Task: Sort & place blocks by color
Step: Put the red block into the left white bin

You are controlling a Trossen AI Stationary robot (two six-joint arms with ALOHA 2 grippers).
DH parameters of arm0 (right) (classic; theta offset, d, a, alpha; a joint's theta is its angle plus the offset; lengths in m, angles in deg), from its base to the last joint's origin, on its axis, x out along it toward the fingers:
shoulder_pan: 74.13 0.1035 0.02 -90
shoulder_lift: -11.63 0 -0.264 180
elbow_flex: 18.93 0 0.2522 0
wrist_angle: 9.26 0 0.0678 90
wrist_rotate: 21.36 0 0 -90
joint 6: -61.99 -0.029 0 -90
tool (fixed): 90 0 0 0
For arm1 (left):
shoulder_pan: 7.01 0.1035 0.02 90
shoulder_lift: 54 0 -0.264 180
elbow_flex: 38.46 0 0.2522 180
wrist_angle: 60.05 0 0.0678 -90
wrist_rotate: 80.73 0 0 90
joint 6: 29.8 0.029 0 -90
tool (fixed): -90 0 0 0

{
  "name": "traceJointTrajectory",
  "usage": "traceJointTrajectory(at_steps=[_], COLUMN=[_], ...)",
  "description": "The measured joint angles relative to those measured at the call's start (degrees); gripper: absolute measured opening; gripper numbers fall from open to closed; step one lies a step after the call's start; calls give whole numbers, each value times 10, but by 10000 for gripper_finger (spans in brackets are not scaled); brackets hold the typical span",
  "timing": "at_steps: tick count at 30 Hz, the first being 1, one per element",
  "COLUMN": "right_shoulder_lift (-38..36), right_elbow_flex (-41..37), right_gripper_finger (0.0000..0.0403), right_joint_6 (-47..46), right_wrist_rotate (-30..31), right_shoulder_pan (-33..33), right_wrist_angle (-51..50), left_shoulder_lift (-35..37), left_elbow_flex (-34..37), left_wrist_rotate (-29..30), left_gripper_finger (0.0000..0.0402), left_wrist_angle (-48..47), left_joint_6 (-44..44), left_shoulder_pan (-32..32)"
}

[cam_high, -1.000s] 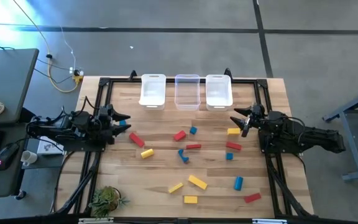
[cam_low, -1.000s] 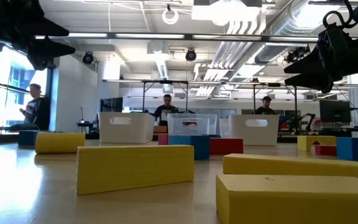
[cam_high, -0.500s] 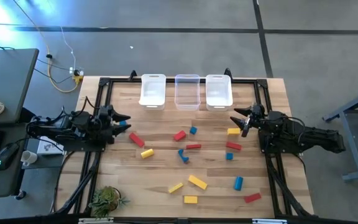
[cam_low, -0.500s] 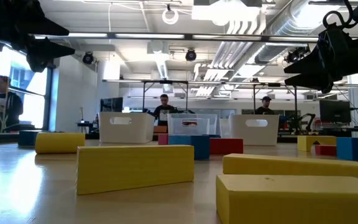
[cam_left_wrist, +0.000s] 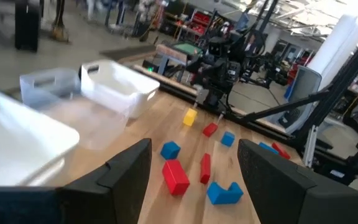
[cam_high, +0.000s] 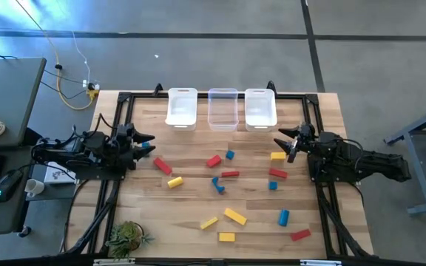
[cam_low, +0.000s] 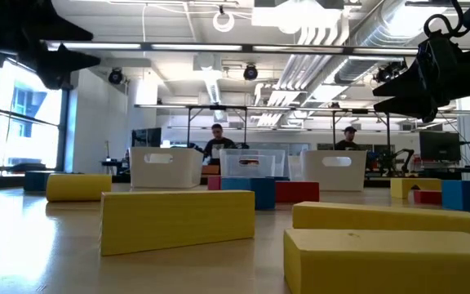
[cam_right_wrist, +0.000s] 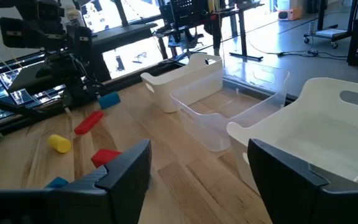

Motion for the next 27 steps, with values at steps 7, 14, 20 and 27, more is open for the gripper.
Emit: traceJointTrajectory(at_steps=[7, 14, 20, 27], right_shoulder_lift=[0, 0, 0, 0], right_elbow_flex=[0, 0, 0, 0], right_gripper_finger=[255, 255, 255, 255], right_joint_6=[0, 0, 0, 0], right_wrist_rotate=[0, 0, 0, 0], right_shoulder_pan=[0, 0, 0, 0], right_wrist_angle=[0, 0, 0, 0], left_shoulder_lift=[-27, -108, -199, -312], left_elbow_flex=[0, -26, -99, -194], left_wrist_rotate=[-30, -27, -30, -37], left_gripper_finger=[229, 229, 229, 229], left_wrist_angle=[67, 95, 44, -86], left_joint_6=[150, 233, 296, 296], left_shoulder_pan=[0, 0, 0, 0])
